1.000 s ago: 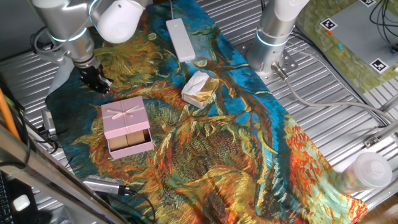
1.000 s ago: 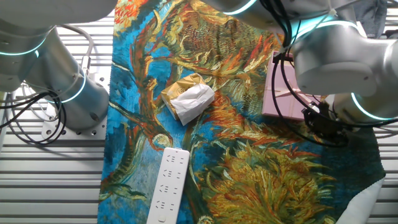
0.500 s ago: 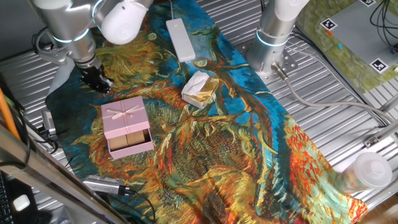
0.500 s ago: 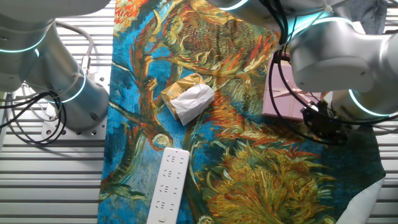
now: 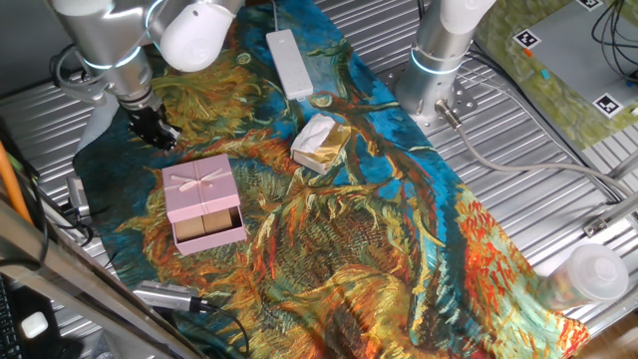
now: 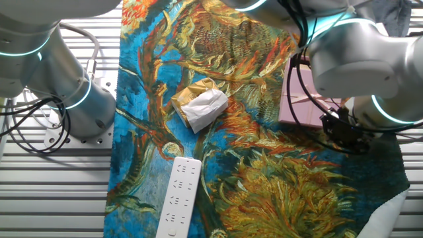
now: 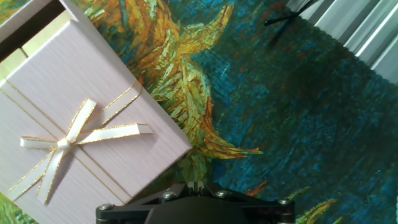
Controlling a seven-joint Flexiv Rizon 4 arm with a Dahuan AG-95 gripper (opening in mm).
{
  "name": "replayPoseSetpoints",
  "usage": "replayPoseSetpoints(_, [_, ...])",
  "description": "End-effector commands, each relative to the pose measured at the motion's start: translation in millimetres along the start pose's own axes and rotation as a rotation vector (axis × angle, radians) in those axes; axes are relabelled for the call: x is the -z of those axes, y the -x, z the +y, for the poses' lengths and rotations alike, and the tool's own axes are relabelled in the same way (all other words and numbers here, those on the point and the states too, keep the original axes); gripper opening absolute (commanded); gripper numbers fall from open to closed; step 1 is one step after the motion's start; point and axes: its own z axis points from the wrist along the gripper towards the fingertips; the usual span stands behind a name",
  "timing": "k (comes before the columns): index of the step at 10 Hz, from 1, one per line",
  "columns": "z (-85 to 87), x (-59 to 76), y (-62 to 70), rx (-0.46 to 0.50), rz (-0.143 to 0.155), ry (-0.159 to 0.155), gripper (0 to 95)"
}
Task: Slide the outer casing onto the gift box
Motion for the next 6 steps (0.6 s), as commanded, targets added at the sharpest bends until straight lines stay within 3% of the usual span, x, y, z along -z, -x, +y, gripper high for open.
replayPoseSetpoints(1, [1.2,-5.5,-3.4,-0.001,-0.014,0.009,0.0])
replayPoseSetpoints(2, [1.7,-6.5,-4.5,-0.016,-0.028,0.027,0.0])
replayPoseSetpoints(6, [7.1,-11.4,0.2,-0.039,-0.037,0.041,0.0])
